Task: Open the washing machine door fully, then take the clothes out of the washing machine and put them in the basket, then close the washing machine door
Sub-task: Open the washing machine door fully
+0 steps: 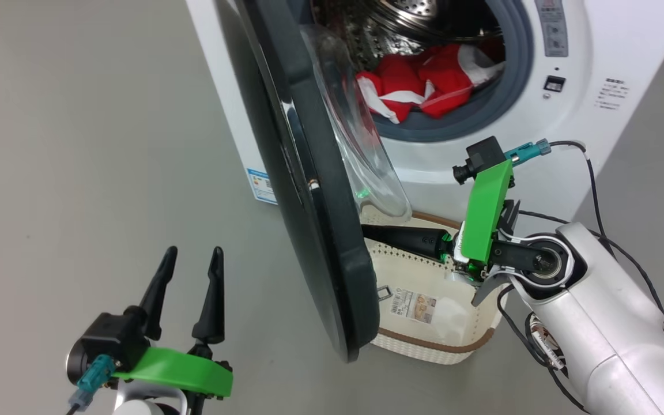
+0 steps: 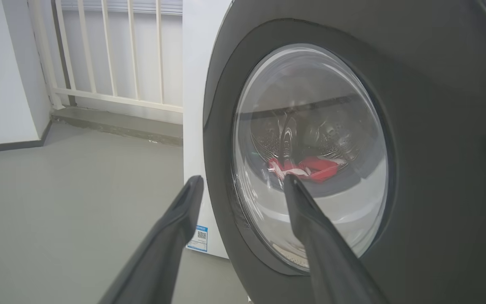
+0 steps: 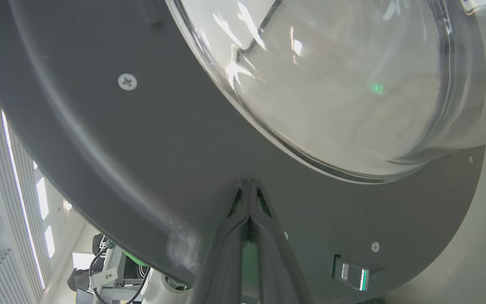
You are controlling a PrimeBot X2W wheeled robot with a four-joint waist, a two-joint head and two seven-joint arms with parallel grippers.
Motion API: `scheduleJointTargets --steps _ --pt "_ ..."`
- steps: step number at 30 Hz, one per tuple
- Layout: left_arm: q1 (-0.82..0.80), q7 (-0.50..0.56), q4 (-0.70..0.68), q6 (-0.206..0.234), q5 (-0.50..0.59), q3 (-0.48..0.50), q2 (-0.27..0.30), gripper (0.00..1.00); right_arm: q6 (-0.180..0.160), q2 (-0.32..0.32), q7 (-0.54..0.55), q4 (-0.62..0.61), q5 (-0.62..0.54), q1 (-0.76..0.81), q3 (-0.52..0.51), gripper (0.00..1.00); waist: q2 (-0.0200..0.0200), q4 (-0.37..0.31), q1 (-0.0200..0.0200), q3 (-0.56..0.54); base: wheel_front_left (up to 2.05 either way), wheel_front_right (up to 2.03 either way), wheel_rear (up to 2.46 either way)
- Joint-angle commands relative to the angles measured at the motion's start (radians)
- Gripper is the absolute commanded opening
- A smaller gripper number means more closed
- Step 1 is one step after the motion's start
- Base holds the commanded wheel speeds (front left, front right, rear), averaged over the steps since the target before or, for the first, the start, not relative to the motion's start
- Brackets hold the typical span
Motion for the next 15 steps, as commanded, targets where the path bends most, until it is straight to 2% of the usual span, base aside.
scheduleJointTargets --steps 1,6,15 --pt "-0.009 -0.012 -0.022 0.008 -0.01 0.025 0.025 1.0 0.008 0.034 0.002 -0.026 -0.016 0.011 0.019 0.0 0.0 0.022 0.0 -0.009 0.0 0.0 0.0" --pt "-0.003 -0.012 -0.022 0.013 -0.013 0.02 0.025 1.0 0.008 0.047 0.004 -0.018 -0.011 0.009 0.038 0.0 0.0 0.05 0.0 -0.018 0.0 0.0 0.0" --pt "0.018 -0.012 -0.048 0.025 -0.016 0.038 0.025 1.0 0.008 0.063 0.004 -0.001 0.008 -0.021 0.097 0.0 0.0 0.06 0.0 -0.011 0.0 0.0 0.0"
